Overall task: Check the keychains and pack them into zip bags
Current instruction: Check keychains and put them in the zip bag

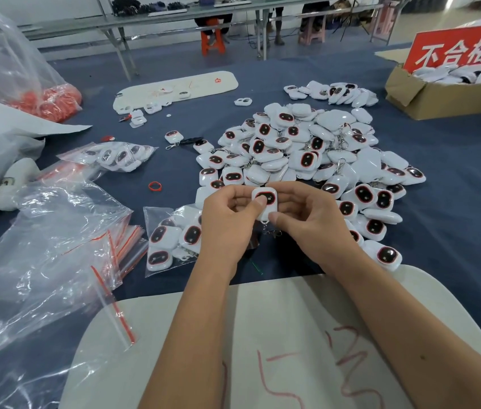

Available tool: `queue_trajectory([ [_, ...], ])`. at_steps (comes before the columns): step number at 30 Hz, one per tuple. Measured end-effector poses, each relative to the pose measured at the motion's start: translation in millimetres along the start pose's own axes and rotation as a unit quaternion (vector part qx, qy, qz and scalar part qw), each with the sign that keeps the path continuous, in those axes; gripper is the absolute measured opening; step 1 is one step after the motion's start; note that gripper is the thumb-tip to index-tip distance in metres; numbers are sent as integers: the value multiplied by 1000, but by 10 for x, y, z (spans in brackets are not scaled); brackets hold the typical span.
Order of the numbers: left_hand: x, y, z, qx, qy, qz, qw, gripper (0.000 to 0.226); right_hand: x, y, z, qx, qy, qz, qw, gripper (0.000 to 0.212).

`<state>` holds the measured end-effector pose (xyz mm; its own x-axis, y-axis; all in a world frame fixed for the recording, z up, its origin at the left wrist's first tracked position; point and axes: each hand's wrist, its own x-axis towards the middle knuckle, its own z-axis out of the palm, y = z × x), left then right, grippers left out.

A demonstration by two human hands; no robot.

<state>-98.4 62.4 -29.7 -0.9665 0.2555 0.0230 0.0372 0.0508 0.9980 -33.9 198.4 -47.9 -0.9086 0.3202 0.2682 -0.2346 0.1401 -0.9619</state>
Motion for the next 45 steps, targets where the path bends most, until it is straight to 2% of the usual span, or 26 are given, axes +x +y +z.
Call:
queue_trajectory([
  [2,-8,-8,-5,-2,-16,9,1000,10,3,-7,-11,13,19,4,1000,24],
  [4,-9,-18,-21,1,-36,18,999,8,-1,-5,-19,0,41,3,999,18],
  [9,0,-22,-46,3,-53,21,998,14,4,12,5,-63,56,-8,996,18],
  [21,-3,-20,-85,7,-69,17,997,15,-4,-19,-13,-58,42,1,997,20],
  [25,4,-28,-65,-2,-36,25,999,13,4,-13,-6,-26,25,19,999,15],
  [28,5,-29,-47,-17,-12,29,999,14,1,-1,3,-28,7,29,999,22],
  [32,0,-20,-19,-19,-5,28,999,6,13,10,-15,-8,23,36,999,24],
  [34,-7,-7,18,-21,43,25,999,9,16,11,-15,0,36,40,999,24],
  [38,-43,0,26,153,168,100,969,16,10,10,0,-20,44,36,998,26],
  [41,-77,28,12,266,186,113,939,9,10,12,3,-21,57,38,997,23],
  [45,-84,69,29,392,168,46,903,44,6,15,8,-26,80,24,996,18],
])
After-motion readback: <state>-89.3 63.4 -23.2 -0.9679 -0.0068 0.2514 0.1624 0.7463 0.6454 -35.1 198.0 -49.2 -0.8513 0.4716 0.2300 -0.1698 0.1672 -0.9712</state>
